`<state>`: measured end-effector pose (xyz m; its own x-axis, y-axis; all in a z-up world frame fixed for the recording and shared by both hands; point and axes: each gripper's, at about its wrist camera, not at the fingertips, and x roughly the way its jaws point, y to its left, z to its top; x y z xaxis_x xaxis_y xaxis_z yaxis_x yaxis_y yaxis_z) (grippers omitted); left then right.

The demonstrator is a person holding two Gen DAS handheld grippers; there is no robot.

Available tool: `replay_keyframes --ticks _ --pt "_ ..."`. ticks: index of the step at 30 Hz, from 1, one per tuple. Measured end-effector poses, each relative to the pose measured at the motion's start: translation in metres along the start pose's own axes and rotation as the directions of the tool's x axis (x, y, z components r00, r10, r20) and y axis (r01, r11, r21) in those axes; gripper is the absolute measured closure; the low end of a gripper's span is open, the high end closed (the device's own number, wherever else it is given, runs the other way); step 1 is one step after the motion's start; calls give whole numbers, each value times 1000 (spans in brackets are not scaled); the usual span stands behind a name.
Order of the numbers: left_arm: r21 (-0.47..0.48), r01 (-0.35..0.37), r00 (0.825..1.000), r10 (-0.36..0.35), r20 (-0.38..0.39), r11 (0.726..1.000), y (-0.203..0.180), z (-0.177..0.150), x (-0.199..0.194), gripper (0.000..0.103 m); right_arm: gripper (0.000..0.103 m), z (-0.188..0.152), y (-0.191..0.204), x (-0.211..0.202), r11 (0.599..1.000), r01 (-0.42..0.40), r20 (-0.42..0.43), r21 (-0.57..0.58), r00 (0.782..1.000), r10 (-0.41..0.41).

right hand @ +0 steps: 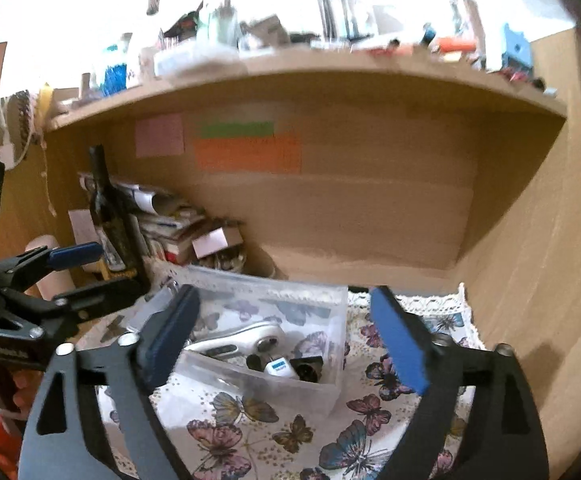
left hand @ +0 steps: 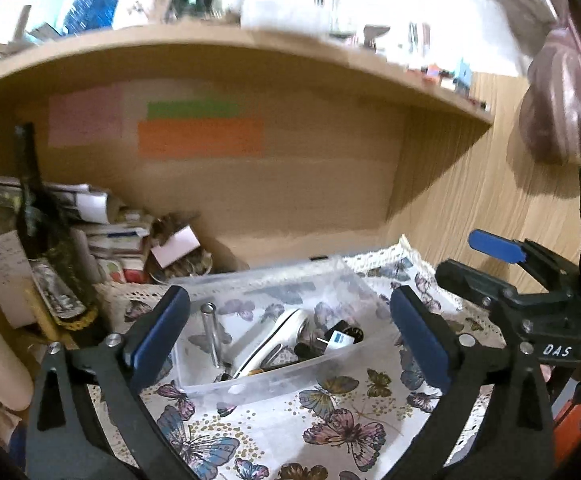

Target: Organize rigid objects

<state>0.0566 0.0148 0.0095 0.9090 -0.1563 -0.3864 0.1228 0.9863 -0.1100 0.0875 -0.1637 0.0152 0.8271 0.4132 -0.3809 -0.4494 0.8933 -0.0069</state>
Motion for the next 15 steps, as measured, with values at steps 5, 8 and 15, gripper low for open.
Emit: replay_keyframes --ticks 5,8,15 --pt "-17 -15 999 15 42 1000 3 0 -21 0 0 -1 5 -14 1000 20 35 -1 999 -20" --pt "-16 -21 998 22 57 1000 2 -2 -30 0 0 -2 6 -21 1000 23 45 0 999 -23" --pt "3 -37 996 36 87 999 -1 -4 -44 0 0 -4 8 -31 1000 23 60 0 998 -23"
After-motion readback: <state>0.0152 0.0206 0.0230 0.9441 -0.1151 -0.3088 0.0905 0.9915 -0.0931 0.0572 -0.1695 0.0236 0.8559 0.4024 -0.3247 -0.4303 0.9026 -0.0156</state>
